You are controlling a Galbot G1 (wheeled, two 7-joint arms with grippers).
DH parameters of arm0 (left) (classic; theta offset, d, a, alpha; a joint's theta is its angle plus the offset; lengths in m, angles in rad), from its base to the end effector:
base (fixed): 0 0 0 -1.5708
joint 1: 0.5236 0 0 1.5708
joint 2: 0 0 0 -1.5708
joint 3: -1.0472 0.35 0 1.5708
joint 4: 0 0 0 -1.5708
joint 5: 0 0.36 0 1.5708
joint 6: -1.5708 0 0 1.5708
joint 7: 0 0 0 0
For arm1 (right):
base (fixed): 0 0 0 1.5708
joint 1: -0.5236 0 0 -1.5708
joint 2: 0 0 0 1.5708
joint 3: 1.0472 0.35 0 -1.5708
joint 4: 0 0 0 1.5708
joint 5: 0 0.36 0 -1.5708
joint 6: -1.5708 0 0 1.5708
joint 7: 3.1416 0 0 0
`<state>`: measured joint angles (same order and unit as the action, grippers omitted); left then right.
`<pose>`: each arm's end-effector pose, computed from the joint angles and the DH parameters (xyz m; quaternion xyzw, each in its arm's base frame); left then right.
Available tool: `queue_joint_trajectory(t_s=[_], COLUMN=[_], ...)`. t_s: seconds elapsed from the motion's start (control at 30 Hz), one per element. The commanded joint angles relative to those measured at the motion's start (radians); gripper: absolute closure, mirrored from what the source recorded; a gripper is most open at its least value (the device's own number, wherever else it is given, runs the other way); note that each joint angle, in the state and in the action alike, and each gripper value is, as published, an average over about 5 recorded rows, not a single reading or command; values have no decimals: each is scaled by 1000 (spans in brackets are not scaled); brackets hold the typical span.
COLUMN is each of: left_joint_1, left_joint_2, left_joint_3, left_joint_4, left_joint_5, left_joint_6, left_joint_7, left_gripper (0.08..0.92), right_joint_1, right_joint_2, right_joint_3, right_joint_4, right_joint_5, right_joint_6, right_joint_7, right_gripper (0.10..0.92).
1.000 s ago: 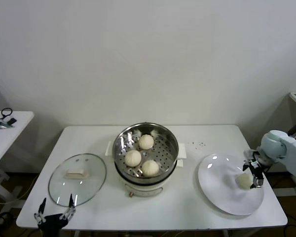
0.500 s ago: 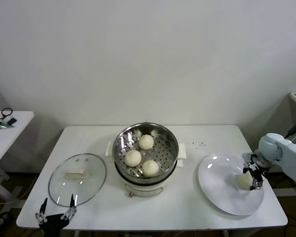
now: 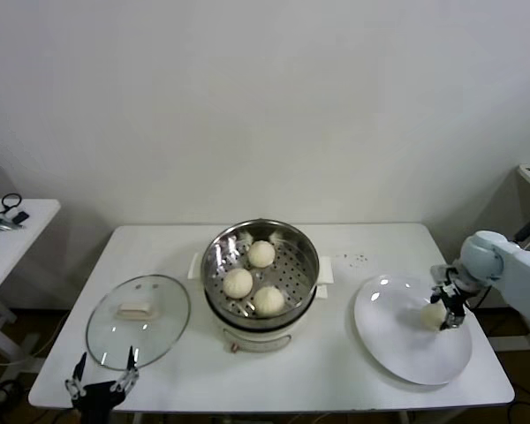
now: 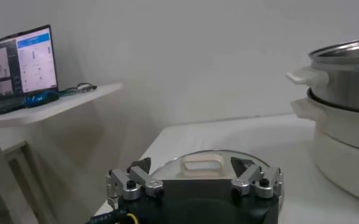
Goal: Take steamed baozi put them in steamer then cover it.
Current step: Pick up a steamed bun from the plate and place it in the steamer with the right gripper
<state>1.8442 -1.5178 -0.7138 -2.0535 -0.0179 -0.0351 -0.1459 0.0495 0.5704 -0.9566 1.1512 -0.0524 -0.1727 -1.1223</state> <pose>0.0905 0.0699 -0.3494 0.1323 -0.9794 -0.0798 0.1300 0.4974 -0.2412 -0.2218 0.4768 -0.5164 0.5123 0.4934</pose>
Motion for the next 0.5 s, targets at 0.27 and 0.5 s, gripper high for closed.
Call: queue_joint_trajectory(t_s=[0.27, 0.5], left_joint_1=[17, 22], left_joint_2=[13, 30], left_joint_3=[5, 20], left_joint_4=[-36, -36], left_joint_5=[-4, -6], left_joint_6=[2, -2], left_joint_7=[26, 32], left_gripper=[177, 177], right_joint_1=[583, 772], right_joint_2=[240, 359], right_joint_3=[-377, -531], right_joint_4=[44, 103], right_joint_5=[561, 764], right_joint_6=[-150, -196], right_joint_7=[57, 109], right_gripper=[364, 362])
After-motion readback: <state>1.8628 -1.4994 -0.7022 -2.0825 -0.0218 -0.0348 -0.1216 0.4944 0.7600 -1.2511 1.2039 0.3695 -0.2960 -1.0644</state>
